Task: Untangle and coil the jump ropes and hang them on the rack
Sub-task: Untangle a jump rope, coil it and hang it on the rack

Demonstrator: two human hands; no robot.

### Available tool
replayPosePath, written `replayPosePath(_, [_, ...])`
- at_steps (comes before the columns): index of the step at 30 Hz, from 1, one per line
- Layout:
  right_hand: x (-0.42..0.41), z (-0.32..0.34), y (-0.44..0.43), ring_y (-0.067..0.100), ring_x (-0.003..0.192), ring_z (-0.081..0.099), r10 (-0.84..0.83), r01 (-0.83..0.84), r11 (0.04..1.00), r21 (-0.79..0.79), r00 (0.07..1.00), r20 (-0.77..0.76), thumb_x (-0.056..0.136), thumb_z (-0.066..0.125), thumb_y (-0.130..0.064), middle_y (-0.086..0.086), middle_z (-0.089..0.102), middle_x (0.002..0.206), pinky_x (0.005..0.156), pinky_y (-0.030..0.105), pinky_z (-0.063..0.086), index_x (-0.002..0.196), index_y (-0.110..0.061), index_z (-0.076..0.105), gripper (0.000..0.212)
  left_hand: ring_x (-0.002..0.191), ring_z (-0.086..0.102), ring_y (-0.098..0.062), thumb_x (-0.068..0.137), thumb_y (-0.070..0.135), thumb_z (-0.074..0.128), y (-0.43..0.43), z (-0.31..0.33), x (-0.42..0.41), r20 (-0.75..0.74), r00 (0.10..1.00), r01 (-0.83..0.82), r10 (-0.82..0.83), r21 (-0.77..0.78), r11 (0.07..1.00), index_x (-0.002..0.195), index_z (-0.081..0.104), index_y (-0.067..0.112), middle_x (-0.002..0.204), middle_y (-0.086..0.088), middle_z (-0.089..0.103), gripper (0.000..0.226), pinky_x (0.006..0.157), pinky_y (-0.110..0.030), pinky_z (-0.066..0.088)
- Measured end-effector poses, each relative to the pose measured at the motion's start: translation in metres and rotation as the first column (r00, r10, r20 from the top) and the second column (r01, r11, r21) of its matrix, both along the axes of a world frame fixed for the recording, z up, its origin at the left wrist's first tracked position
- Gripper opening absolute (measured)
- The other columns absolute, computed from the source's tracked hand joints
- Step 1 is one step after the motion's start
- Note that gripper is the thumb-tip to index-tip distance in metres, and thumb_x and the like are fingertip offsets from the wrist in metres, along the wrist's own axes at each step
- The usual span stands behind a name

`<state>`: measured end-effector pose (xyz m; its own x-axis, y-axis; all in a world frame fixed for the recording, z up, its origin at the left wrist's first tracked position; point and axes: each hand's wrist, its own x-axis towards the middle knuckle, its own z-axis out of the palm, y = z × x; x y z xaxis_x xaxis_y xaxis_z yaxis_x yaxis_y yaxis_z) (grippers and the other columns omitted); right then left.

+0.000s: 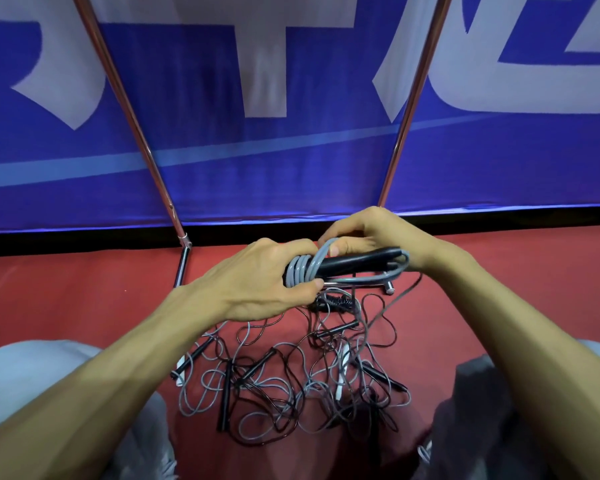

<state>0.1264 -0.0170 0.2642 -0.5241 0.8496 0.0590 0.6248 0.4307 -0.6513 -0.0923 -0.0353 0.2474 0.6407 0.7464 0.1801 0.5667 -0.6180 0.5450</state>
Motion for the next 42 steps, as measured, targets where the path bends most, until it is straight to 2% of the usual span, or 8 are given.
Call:
replayPosePath(3, [0.001, -0.006, 0.002, 0.023, 0.08, 0.069, 0.027, -0.037, 0.996, -0.078, 0.991, -0.13, 0.081, 0.062, 0.002, 0.016, 0.071, 0.087, 0.072, 0.035, 0.057, 0.098, 0.003, 0.068, 0.018, 0.055, 0.045, -0.011, 0.073, 0.054, 0.053, 0.0, 0.002, 0.0, 0.154, 0.987, -0.044, 0.053, -0.064, 0.997, 0.09, 0.053, 0.034, 0.061, 0.008, 0.052, 0.026, 0.056, -0.027, 0.04])
replayPosePath(8, [-0.018, -0.007, -0.004, 0.022, 0.051, 0.057, -0.07, 0.018, 0.976, -0.219, 0.97, -0.231, 0.098, 0.048, -0.015, 0.008, 0.058, 0.056, 0.054, 0.026, 0.049, 0.079, -0.016, 0.069, 0.029, 0.069, 0.052, -0.026, 0.081, 0.04, 0.057, 0.002, 0.009, 0.002, 0.328, 0.927, -0.154, 0.183, -0.113, 0.982, 0.126, 0.043, 0.043, 0.074, -0.004, 0.064, 0.047, 0.07, -0.032, 0.043])
replayPosePath(13, [-0.024, -0.013, -0.001, 0.022, 0.049, 0.058, -0.108, 0.07, 0.948, -0.312, 0.988, -0.107, 0.099, 0.051, -0.018, 0.009, 0.061, 0.055, 0.053, 0.029, 0.049, 0.092, -0.009, 0.055, 0.012, 0.064, 0.049, -0.025, 0.092, 0.034, 0.061, 0.004, 0.01, 0.005, 0.368, 0.885, -0.271, 0.285, -0.089, 0.958, 0.112, 0.054, 0.037, 0.083, -0.014, 0.066, 0.022, 0.062, -0.028, 0.041])
replayPosePath(18, [-0.022, -0.017, -0.003, 0.012, 0.041, 0.059, -0.133, 0.183, 0.924, -0.335, 0.977, 0.166, 0.098, 0.051, -0.027, 0.009, 0.064, 0.056, 0.039, 0.016, 0.042, 0.086, -0.008, 0.055, 0.023, 0.047, 0.039, -0.013, 0.093, 0.036, 0.059, 0.016, 0.01, 0.001, 0.409, 0.805, -0.415, 0.43, -0.129, 0.901, 0.105, 0.047, 0.021, 0.08, -0.011, 0.068, 0.022, 0.054, -0.031, 0.039])
replayPosePath(22, [-0.02, -0.009, -0.007, 0.002, 0.043, 0.051, -0.105, 0.12, 0.992, -0.031, 0.945, 0.311, 0.095, 0.055, -0.029, -0.007, 0.05, 0.057, 0.045, 0.013, 0.035, 0.085, -0.013, 0.053, 0.019, 0.063, 0.048, -0.021, 0.094, 0.041, 0.057, 0.02, 0.009, -0.007, 0.199, 0.868, -0.467, 0.455, 0.012, 0.884, 0.113, 0.042, 0.018, 0.071, 0.004, 0.052, 0.033, 0.06, -0.031, 0.033])
replayPosePath(26, [-0.022, -0.008, -0.015, 0.012, 0.055, 0.049, -0.057, 0.016, 0.994, 0.109, 0.921, 0.386, 0.096, 0.051, -0.029, -0.009, 0.047, 0.059, 0.06, 0.032, 0.04, 0.086, -0.022, 0.047, 0.013, 0.092, 0.058, -0.033, 0.097, 0.048, 0.047, 0.022, -0.002, -0.014, -0.21, 0.874, -0.386, 0.438, 0.247, 0.889, 0.125, 0.037, 0.016, 0.1, -0.004, 0.054, 0.044, 0.081, -0.041, 0.042])
replayPosePath(34, [-0.025, 0.003, -0.027, 0.025, 0.088, 0.06, -0.031, -0.157, 0.906, 0.394, 0.902, 0.43, 0.099, 0.041, -0.041, 0.0, 0.064, 0.093, 0.069, 0.043, 0.049, 0.105, -0.018, 0.062, 0.032, 0.091, 0.059, -0.03, 0.088, 0.043, 0.063, 0.024, -0.006, -0.01, -0.327, 0.873, -0.311, 0.362, 0.199, 0.929, 0.118, 0.049, 0.025, 0.104, 0.0, 0.047, 0.037, 0.076, -0.039, 0.047])
replayPosePath(42, [-0.016, 0.008, -0.022, 0.015, 0.074, 0.056, -0.133, -0.007, 0.859, 0.512, 0.962, 0.236, 0.084, 0.066, -0.044, -0.012, 0.06, 0.076, 0.056, 0.031, 0.042, 0.089, -0.027, 0.072, 0.019, 0.088, 0.058, -0.021, 0.074, 0.051, 0.06, 0.013, -0.01, 0.002, -0.4, 0.893, -0.12, 0.207, 0.23, 0.966, 0.104, 0.06, 0.035, 0.087, 0.009, 0.054, 0.034, 0.065, -0.03, 0.042])
